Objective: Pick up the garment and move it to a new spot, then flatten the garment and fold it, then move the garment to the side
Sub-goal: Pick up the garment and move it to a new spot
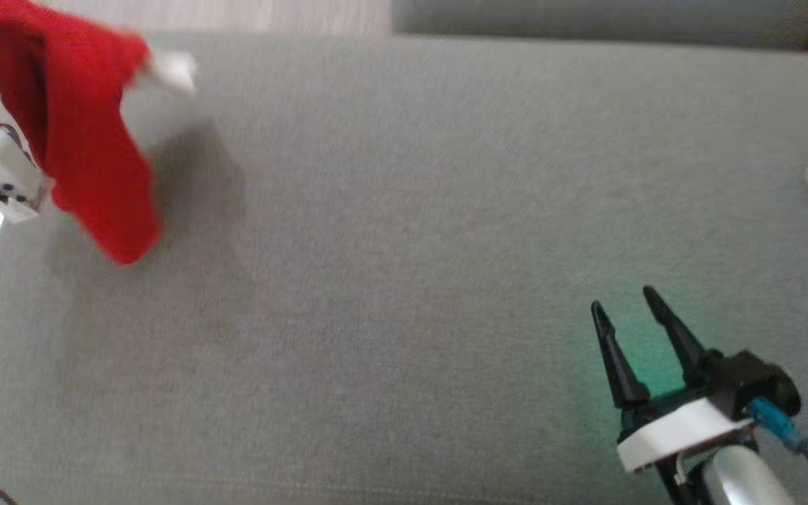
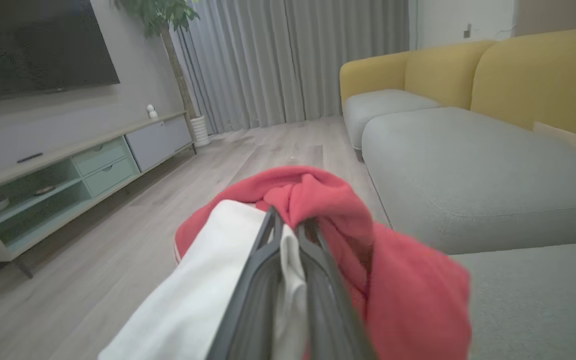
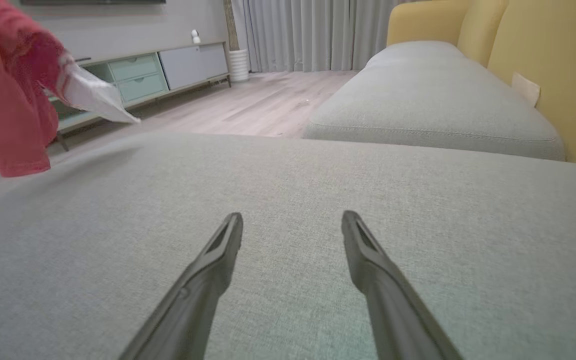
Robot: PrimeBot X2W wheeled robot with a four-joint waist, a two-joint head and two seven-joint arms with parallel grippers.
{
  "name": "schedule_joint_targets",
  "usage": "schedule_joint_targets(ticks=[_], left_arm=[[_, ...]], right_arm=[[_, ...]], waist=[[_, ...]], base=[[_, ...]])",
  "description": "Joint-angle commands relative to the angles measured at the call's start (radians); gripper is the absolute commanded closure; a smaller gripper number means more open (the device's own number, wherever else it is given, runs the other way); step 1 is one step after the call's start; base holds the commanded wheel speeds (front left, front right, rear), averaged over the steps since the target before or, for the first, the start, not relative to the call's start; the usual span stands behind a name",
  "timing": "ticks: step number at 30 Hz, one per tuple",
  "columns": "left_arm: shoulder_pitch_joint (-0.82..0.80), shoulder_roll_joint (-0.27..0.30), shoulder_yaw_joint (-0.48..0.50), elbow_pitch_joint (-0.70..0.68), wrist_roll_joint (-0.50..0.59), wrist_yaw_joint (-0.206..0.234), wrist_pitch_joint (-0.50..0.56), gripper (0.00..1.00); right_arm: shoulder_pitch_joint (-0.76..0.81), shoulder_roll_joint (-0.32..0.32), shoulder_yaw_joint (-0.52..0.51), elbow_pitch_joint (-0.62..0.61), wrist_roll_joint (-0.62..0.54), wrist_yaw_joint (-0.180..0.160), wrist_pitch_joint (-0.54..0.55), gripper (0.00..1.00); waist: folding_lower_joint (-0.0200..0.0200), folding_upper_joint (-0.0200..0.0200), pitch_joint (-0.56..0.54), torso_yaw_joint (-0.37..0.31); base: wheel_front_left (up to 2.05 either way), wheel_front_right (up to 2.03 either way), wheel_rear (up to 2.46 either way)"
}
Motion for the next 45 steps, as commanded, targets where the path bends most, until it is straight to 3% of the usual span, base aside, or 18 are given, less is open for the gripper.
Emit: schedule_joint_targets(ticks=[1,10,23,29,39,40,41,42,45], left_arm=[[-0.031,0.068,0.022,-0.041,0.003,0.001,-0.012,1.0],[-0.031,0.072,-0.089,-0.23,-0.051,0.001,0.034,1.0],[-0.008,-0.07,-0.204,-0.425,-0.129,0.001,0.09,1.0],[0.13,-0.07,-0.243,-0.374,-0.146,0.003,0.081,1.0],[0.247,-0.097,-0.292,-0.076,-0.112,0.006,-0.003,1.0],[0.243,-0.1,-0.295,-0.055,-0.099,0.009,-0.007,0.79],[0.239,-0.103,-0.299,-0.039,-0.084,0.013,-0.009,0.43],[0.234,-0.107,-0.298,-0.031,-0.071,0.02,-0.011,0.0],[0.243,-0.116,-0.259,-0.081,-0.044,0.047,-0.012,0.0]], right_arm=[[-0.002,0.0,0.02,-0.026,0.011,-0.001,-0.004,0.0],[0.004,0.022,0.02,-0.05,0.018,-0.001,-0.004,0.0],[0.005,0.037,0.01,-0.07,0.013,-0.001,-0.004,0.0],[-0.008,0.047,0.012,-0.077,0.013,-0.001,-0.004,0.0],[-0.032,0.059,0.042,-0.07,0.008,-0.001,-0.004,0.0],[-0.034,0.058,0.042,-0.069,0.007,-0.001,-0.004,0.0],[-0.034,0.057,0.041,-0.068,0.007,-0.001,-0.004,0.0],[-0.032,0.055,0.04,-0.068,0.006,-0.001,-0.004,0.0],[-0.021,0.051,0.042,-0.062,0.004,-0.001,-0.004,0.0]], waist=[[0.0,0.0,-0.088,-0.058],[0.0,0.0,-0.175,-0.205],[0.0,0.0,-0.176,-0.379],[0.0,0.0,-0.146,-0.429],[0.0,0.0,-0.061,-0.457],[0.0,0.0,-0.058,-0.453],[0.0,0.0,-0.057,-0.448],[0.0,0.0,-0.059,-0.44],[0.0,0.0,-0.085,-0.414]], base=[[0.0,0.0,0.0],[0.0,0.0,0.0],[0.0,0.0,0.0],[0.0,0.0,0.0],[0.0,0.0,0.0],[0.0,0.0,0.0],[0.0,0.0,0.0],[0.0,0.0,0.0],[0.0,0.0,0.0]])
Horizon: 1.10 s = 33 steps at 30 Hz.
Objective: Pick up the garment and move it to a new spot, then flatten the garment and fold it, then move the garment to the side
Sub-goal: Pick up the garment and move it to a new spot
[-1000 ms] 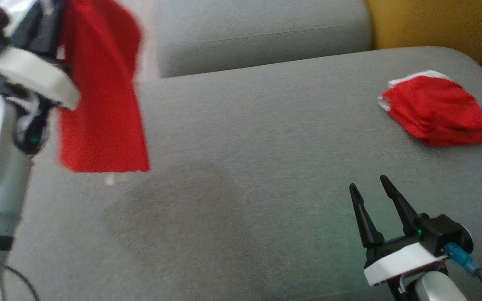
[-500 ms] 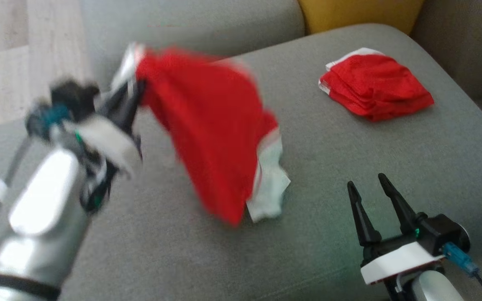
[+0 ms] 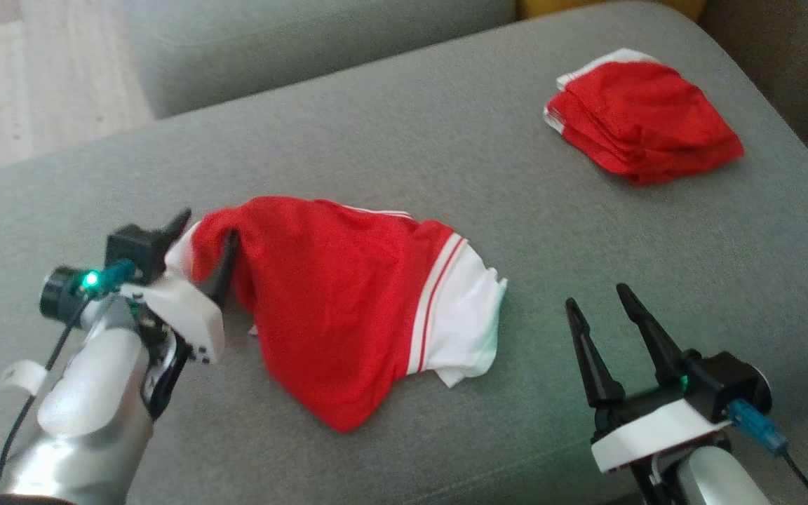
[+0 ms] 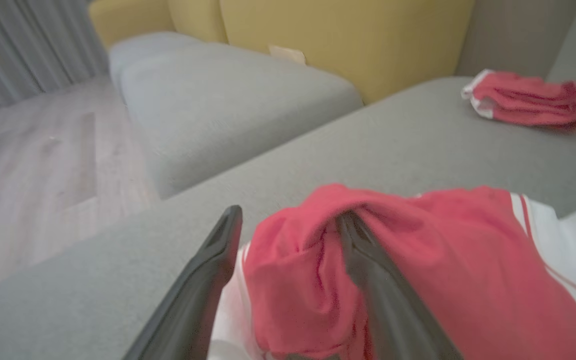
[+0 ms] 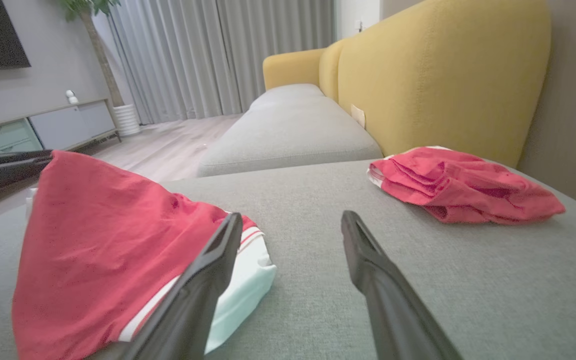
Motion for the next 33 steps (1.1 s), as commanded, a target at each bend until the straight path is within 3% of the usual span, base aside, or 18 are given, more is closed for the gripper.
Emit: schedule_joint_targets(ticks=[1,7,12,18,22,27,33], left_arm=[[-0.041,0.03,0.057,-0.046,0.008,0.014,-0.013,0.0],[0.109,0.01,0.178,-0.252,0.058,0.109,-0.013,0.0],[0.299,-0.024,0.245,-0.409,0.099,0.16,-0.013,0.0],[0.473,-0.073,0.234,-0.552,0.197,0.177,-0.013,0.0],[0.574,-0.137,0.272,-0.638,0.216,0.197,-0.013,0.0],[0.658,-0.189,0.341,-0.694,0.216,0.213,-0.013,0.0],[0.737,-0.215,0.375,-0.736,0.238,0.183,-0.013,0.0]], right_arm=[[-0.02,-0.008,0.02,-0.026,-0.006,-0.001,-0.004,0.0],[0.03,-0.003,0.005,-0.018,0.001,-0.001,-0.004,0.0],[0.066,0.009,-0.007,-0.011,0.007,-0.001,-0.004,0.0],[0.102,0.023,-0.032,-0.001,0.008,-0.001,-0.004,0.0],[0.13,0.036,-0.058,0.003,0.008,-0.001,-0.004,0.0],[0.162,0.048,-0.083,0.008,0.009,-0.001,-0.004,0.0],[0.189,0.057,-0.098,0.012,0.009,-0.001,-0.004,0.0]], waist=[[0.0,0.0,-0.024,0.024],[0.0,0.0,-0.096,0.12],[0.0,0.0,-0.143,0.209],[0.0,0.0,-0.18,0.305],[0.0,0.0,-0.203,0.343],[0.0,0.0,-0.228,0.348],[0.0,0.0,-0.252,0.338]], base=[[0.0,0.0,0.0],[0.0,0.0,0.0],[0.0,0.0,0.0],[0.0,0.0,0.0],[0.0,0.0,0.0],[0.0,0.0,0.0],[0.0,0.0,0.0]])
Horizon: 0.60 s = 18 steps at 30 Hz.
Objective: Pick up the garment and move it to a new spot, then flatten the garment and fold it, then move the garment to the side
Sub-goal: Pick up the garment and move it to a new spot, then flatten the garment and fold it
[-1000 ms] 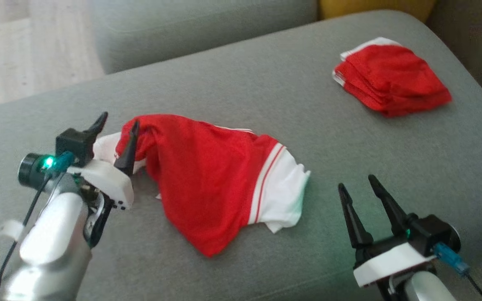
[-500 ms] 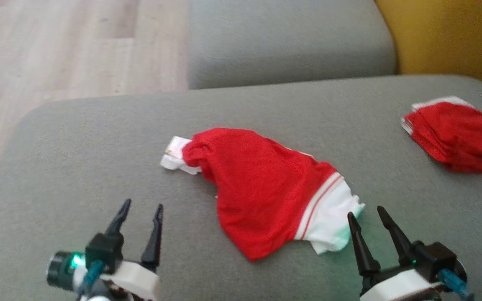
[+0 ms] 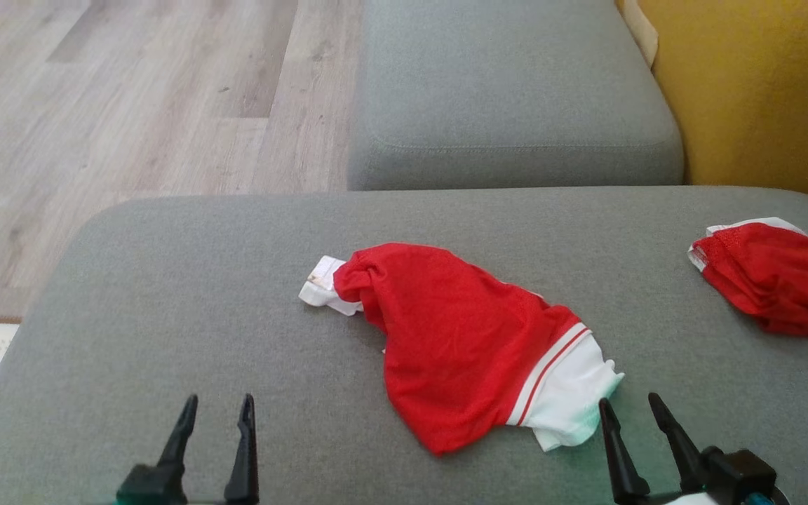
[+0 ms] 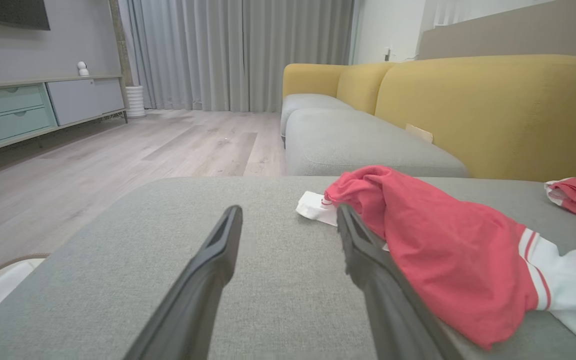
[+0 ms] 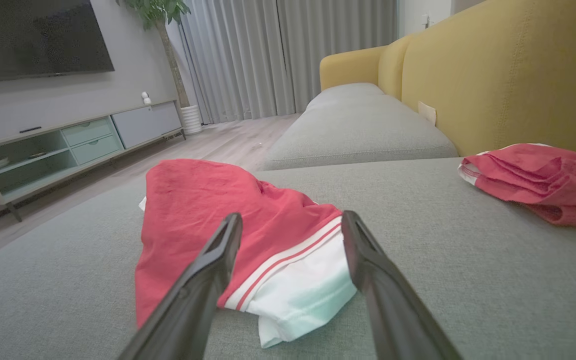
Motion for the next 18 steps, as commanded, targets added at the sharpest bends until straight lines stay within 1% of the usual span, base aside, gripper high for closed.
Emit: schedule_joint_targets(ticks=[1,3,10,18], left_arm=[[-0.034,-0.012,0.038,-0.044,0.01,-0.011,-0.012,0.0],[-0.016,-0.016,0.04,-0.048,0.023,-0.021,-0.012,0.0],[0.016,-0.032,0.038,-0.042,0.044,-0.032,-0.012,0.0],[0.012,-0.041,0.036,-0.036,0.063,-0.044,-0.012,0.0]], right_arm=[[-0.032,-0.002,0.012,-0.028,0.006,-0.001,-0.004,0.0],[-0.029,0.0,0.01,-0.027,0.005,-0.001,-0.004,0.0],[-0.023,0.002,0.012,-0.023,0.003,-0.001,-0.004,0.0],[-0.024,0.003,0.012,-0.02,0.003,-0.001,-0.004,0.0]], waist=[[0.0,0.0,-0.005,-0.005],[0.0,0.0,-0.01,-0.01],[0.0,0.0,-0.019,-0.022],[0.0,0.0,-0.018,-0.034]], base=[[0.0,0.0,0.0],[0.0,0.0,0.0],[0.0,0.0,0.0],[0.0,0.0,0.0]])
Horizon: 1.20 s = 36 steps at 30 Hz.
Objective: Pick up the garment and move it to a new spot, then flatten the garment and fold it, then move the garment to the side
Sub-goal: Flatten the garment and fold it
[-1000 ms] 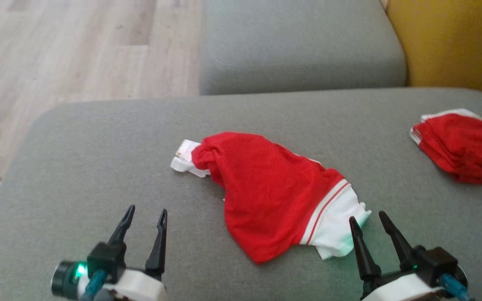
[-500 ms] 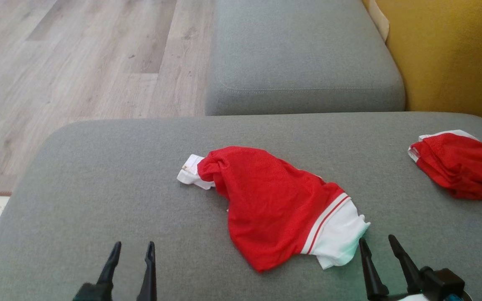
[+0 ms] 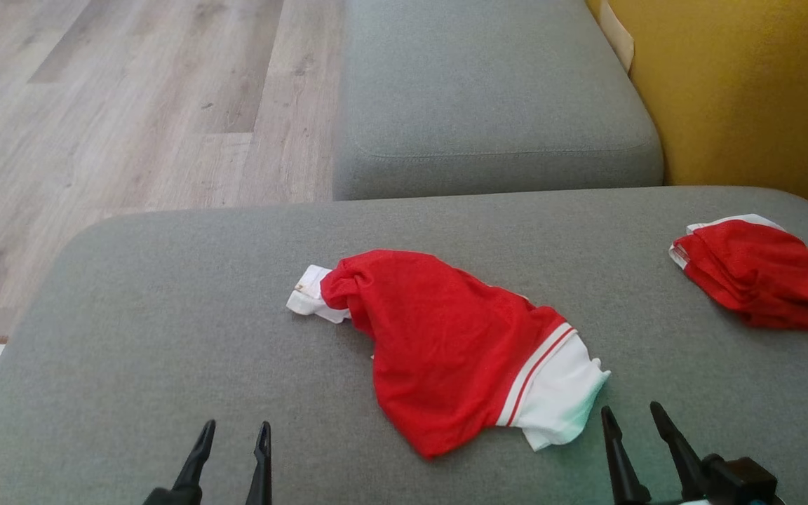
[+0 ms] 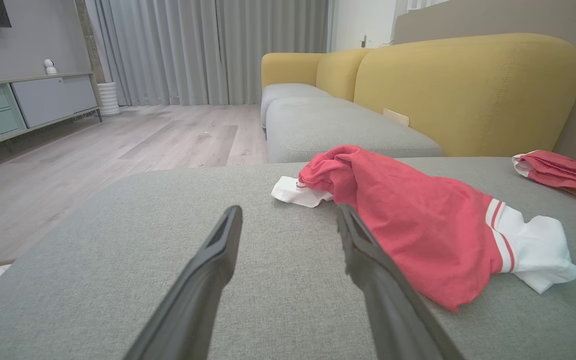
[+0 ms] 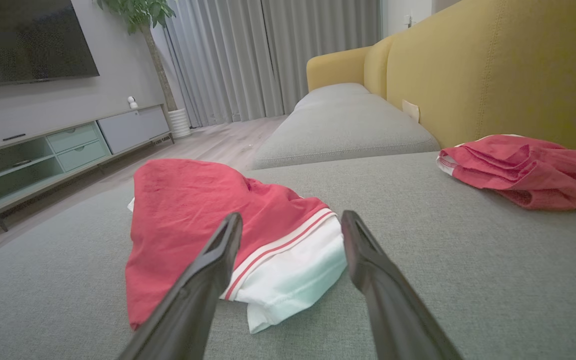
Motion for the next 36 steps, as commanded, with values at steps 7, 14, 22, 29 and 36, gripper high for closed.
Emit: schedule_joint_targets(ticks=[7,14,22,29,36], left_arm=[[-0.057,-0.015,0.039,-0.022,0.014,-0.009,-0.012,0.0],[-0.058,-0.018,0.035,-0.014,0.023,-0.012,-0.012,0.0],[-0.061,-0.019,0.034,-0.006,0.029,-0.014,-0.012,0.0],[-0.069,-0.019,0.03,-0.003,0.038,-0.014,-0.012,0.0],[-0.085,-0.02,0.025,-0.01,0.044,-0.015,-0.012,0.0]], right_arm=[[-0.041,-0.004,0.018,-0.027,0.005,-0.001,-0.004,0.0],[-0.04,-0.003,0.019,-0.026,0.006,-0.001,-0.004,0.0],[-0.04,-0.003,0.019,-0.027,0.006,-0.001,-0.004,0.0],[-0.04,-0.005,0.019,-0.027,0.01,-0.001,-0.004,0.0],[-0.043,-0.009,0.018,-0.024,0.012,-0.001,-0.004,0.0]], waist=[[0.0,0.0,0.002,-0.004],[0.0,0.0,0.0,-0.003],[0.0,0.0,0.002,-0.003],[0.0,0.0,0.012,0.003],[0.0,0.0,0.031,0.018]], base=[[0.0,0.0,0.0],[0.0,0.0,0.0],[0.0,0.0,0.0],[0.0,0.0,0.0],[0.0,0.0,0.0]])
